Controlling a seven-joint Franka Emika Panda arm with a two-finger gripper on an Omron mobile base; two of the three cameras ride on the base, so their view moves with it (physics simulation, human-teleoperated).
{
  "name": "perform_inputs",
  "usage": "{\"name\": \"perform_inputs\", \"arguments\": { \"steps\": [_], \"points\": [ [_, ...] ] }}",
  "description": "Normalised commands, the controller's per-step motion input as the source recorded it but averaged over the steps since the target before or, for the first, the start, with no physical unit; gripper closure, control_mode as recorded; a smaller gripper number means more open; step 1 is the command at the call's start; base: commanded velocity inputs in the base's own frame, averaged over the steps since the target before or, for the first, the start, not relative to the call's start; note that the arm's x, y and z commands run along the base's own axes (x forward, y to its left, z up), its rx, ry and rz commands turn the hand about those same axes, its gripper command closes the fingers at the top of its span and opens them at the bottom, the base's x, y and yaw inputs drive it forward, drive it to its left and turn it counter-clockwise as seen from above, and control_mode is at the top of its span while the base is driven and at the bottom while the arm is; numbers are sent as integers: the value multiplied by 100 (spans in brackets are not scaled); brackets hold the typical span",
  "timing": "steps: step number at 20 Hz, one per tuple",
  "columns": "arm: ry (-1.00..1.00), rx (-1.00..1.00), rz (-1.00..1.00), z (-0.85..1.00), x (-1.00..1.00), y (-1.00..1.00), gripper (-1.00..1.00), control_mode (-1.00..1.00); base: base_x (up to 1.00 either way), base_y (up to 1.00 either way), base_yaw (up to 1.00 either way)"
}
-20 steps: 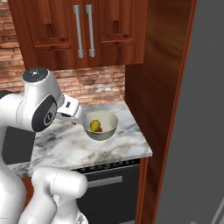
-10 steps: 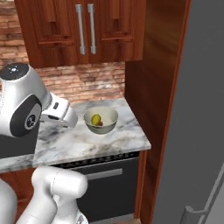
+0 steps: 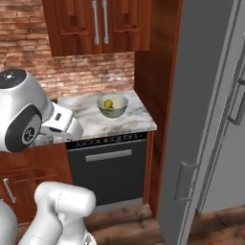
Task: Take the lemon, peach, and fish from the freezer and place them in the bowl on the counter.
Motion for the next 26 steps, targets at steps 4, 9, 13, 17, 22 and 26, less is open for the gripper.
{"name": "perform_inputs", "arguments": {
  "steps": [4, 9, 13, 17, 22, 26],
  "points": [
    [0, 0, 0, 0, 0, 0, -100, 100, -100, -49, -10],
    [0, 0, 0, 0, 0, 0, -100, 100, -23, -97, -5],
    [0, 0, 0, 0, 0, 0, -100, 100, 4, -100, 0],
    [0, 0, 0, 0, 0, 0, -100, 100, 24, -100, 6],
    [0, 0, 0, 0, 0, 0, -100, 100, 13, -100, 10],
    [0, 0, 0, 0, 0, 0, -100, 100, 9, -100, 16]
  ]
}}
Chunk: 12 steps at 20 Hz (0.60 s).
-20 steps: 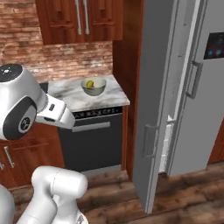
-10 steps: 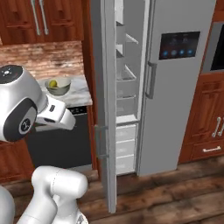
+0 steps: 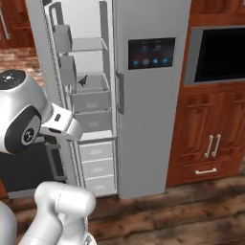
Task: Take the lemon, peach, and fish from the freezer and place them in the bowl on the counter.
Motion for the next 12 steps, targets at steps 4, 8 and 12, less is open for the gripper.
{"name": "perform_inputs", "arguments": {
  "steps": [4, 8, 12],
  "points": [
    [0, 0, 0, 0, 0, 0, -100, 100, 19, -99, 23],
    [0, 0, 0, 0, 0, 0, -100, 100, 50, -50, 35],
    [0, 0, 0, 0, 0, 0, -100, 100, 58, -25, 35]
  ]
}}
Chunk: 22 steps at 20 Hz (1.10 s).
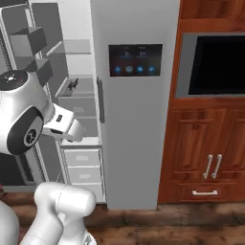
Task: Take the lemon, peach, and fish from the freezer and place them in the bowl on the counter.
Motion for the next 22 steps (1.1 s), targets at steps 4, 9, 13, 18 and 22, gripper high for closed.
{"name": "perform_inputs", "arguments": {
  "steps": [4, 9, 13, 18, 22],
  "points": [
    [0, 0, 0, 0, 0, 0, -100, 100, 58, 0, 32],
    [0, 0, 0, 0, 0, 0, -100, 100, 61, -40, 32],
    [0, 0, 0, 0, 0, 0, -100, 100, 29, -63, 34],
    [0, 0, 0, 0, 0, 0, -100, 100, 29, -29, 30],
    [0, 0, 0, 0, 0, 0, -100, 100, 69, 18, 25]
  ]
}}
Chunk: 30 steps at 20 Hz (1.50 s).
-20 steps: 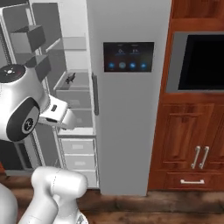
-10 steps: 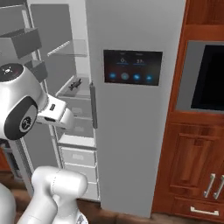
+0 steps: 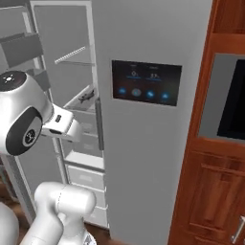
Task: Take the lemon, peach, and fish from the freezer and place them in the bowl on the counter.
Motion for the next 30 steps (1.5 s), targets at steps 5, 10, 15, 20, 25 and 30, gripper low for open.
{"name": "perform_inputs", "arguments": {
  "steps": [5, 10, 15, 20, 25, 30],
  "points": [
    [0, 0, 0, 0, 0, 0, -100, 100, 85, 19, 22],
    [0, 0, 0, 0, 0, 0, -100, 100, 93, 44, 17],
    [0, 0, 0, 0, 0, 0, -100, 100, 87, 100, 6],
    [0, 0, 0, 0, 0, 0, -100, 100, 36, 100, 14],
    [0, 0, 0, 0, 0, 0, -100, 100, 3, 100, 17],
    [0, 0, 0, 0, 0, 0, -100, 100, 32, 100, 14]
  ]
}}
